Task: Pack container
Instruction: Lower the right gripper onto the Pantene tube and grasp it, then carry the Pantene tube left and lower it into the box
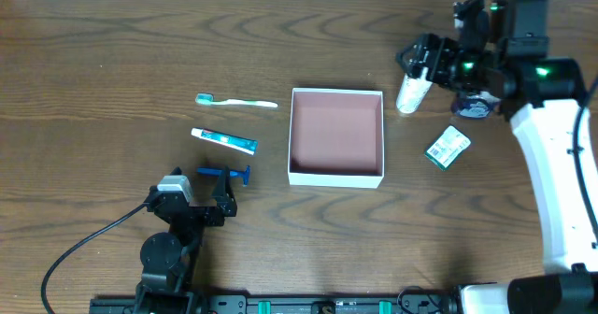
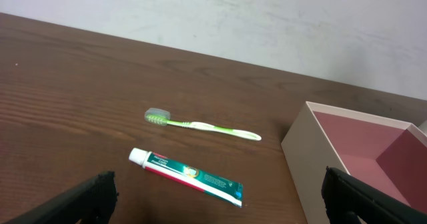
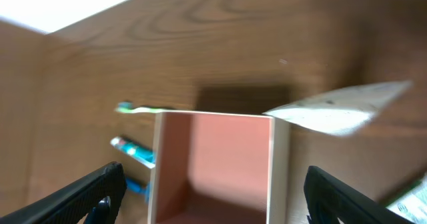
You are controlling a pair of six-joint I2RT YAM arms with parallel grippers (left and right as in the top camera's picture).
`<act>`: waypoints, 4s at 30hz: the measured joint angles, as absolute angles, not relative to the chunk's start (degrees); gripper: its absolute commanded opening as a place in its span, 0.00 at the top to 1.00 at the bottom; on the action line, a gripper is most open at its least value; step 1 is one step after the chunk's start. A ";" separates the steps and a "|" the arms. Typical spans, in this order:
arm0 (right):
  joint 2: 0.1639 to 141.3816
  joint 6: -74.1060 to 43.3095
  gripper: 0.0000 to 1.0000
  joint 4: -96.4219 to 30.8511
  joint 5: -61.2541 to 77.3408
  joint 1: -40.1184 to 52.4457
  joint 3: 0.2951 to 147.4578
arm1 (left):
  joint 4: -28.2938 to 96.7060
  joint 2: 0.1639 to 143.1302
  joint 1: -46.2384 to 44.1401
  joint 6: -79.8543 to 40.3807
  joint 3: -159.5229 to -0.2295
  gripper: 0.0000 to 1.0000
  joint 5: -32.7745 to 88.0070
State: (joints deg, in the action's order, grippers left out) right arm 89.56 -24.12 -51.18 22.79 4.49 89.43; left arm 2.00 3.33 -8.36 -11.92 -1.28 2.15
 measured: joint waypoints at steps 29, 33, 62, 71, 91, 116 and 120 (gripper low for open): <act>104.09 -49.08 0.44 -44.10 1.63 9.21 89.45 | 2.00 3.31 -8.36 -11.92 -1.28 0.02 2.15; 104.27 -49.17 0.45 -44.10 1.48 9.21 89.45 | 2.00 3.33 -8.36 -11.92 -1.28 0.02 2.15; 104.25 -33.58 0.50 -48.25 1.61 5.67 92.01 | 2.00 3.31 -8.36 -11.92 -1.28 0.02 2.15; 104.22 -31.62 0.79 -48.47 1.74 5.10 92.58 | 2.00 3.31 -8.36 -11.92 -1.30 0.02 2.15; 103.74 -27.70 0.99 -62.89 0.69 5.10 100.29 | 2.00 3.31 -8.36 -11.92 -1.28 0.02 2.15; 98.04 -25.21 0.99 -70.87 -1.83 30.04 116.46 | 2.00 3.33 -8.36 -11.92 -1.28 0.02 2.15; 102.13 -25.30 0.99 -70.15 -2.63 32.67 116.46 | 2.00 3.31 -8.38 -11.92 -1.30 0.02 2.15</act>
